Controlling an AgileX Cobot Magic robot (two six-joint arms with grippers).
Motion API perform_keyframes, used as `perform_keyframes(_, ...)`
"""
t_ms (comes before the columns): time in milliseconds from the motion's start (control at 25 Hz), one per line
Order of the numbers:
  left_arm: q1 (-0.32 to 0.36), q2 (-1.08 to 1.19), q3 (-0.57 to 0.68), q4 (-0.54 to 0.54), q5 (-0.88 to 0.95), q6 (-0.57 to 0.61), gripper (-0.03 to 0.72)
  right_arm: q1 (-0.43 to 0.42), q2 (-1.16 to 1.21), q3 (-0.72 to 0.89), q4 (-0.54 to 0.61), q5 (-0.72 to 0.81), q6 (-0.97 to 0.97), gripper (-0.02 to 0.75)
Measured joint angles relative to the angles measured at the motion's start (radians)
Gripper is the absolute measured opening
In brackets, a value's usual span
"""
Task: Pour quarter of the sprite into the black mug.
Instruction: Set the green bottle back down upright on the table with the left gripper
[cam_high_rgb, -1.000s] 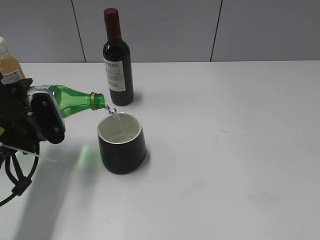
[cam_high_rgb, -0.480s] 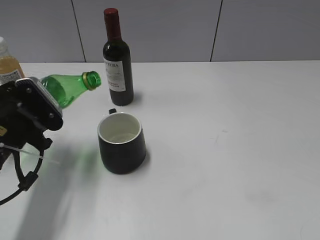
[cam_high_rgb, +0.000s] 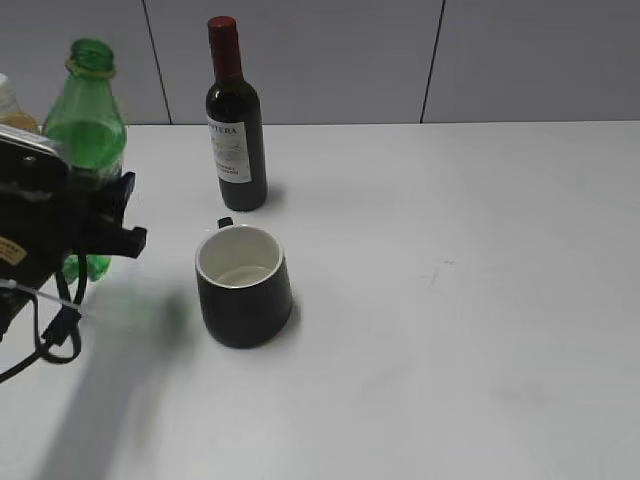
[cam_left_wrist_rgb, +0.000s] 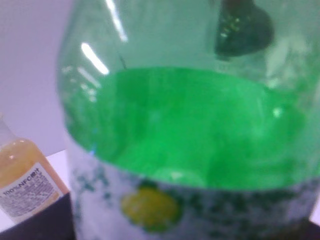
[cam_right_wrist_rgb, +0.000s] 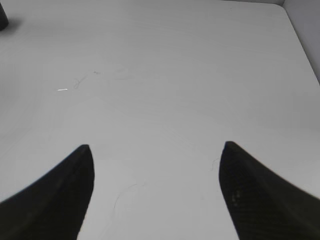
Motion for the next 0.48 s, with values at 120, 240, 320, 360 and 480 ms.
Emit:
perform_keyframes(120, 0.021, 0.0, -0.036, 0.036, 0.001, -0.132, 0.466, 0.0, 0.0, 0.0, 0.0, 0.0, 0.0, 0.59)
perform_keyframes(240, 0.041, 0.008, -0.088, 0.064, -0.002, -0.196, 0.466, 0.0, 0.0, 0.0, 0.0, 0.0, 0.0, 0.59)
perform_keyframes(320, 0.055, 0.029, -0.133, 0.074, -0.007, -0.231, 0.466, 0.0, 0.0, 0.0, 0.0, 0.0, 0.0, 0.59)
perform_keyframes(360, 0.062, 0.044, -0.151, 0.08, -0.007, -0.244, 0.466, 0.0, 0.0, 0.0, 0.0, 0.0, 0.0, 0.59)
perform_keyframes(480, 0.078, 0.093, -0.208, 0.092, -0.007, -0.259, 0.466, 0.0, 0.0, 0.0, 0.0, 0.0, 0.0, 0.59)
